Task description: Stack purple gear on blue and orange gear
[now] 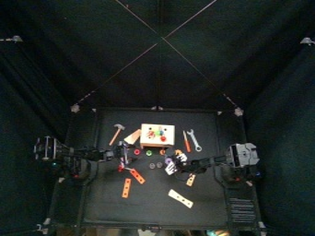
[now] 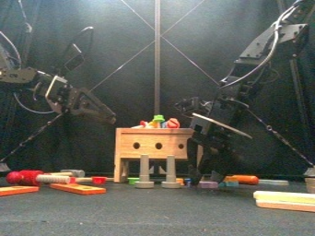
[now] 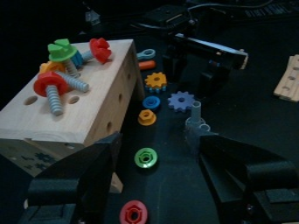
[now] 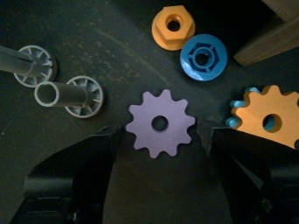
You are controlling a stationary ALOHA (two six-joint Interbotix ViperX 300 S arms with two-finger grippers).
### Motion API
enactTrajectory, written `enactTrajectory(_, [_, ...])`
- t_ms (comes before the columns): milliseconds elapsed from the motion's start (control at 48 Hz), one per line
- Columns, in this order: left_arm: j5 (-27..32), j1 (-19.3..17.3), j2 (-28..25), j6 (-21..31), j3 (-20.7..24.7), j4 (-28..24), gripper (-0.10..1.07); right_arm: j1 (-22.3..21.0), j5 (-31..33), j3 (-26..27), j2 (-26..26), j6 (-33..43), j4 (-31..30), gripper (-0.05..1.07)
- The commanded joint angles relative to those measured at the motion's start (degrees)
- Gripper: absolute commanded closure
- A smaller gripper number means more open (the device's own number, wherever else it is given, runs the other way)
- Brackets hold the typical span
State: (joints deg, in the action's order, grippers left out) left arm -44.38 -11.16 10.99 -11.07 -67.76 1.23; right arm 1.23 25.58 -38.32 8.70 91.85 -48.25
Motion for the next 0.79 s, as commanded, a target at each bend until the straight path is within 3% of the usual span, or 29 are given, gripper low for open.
enactTrajectory(0, [-0.26, 0.09, 0.18, -0.09, 0.53, 0.18, 0.03, 0.0, -0.18, 0.7, -0.53, 0.09, 0.62, 0.06])
enactTrajectory(333, [-0.26, 0.09, 0.18, -0.09, 0.62, 0.18, 0.03, 0.44, 1.05, 0.79, -2.02, 0.18, 1.32, 0.3])
enactTrajectory(771, [-0.18, 0.0, 0.26, -0.09, 0.7, 0.18, 0.03, 1.58, 3.87, 1.49, -7.38, 0.0, 0.62, 0.31])
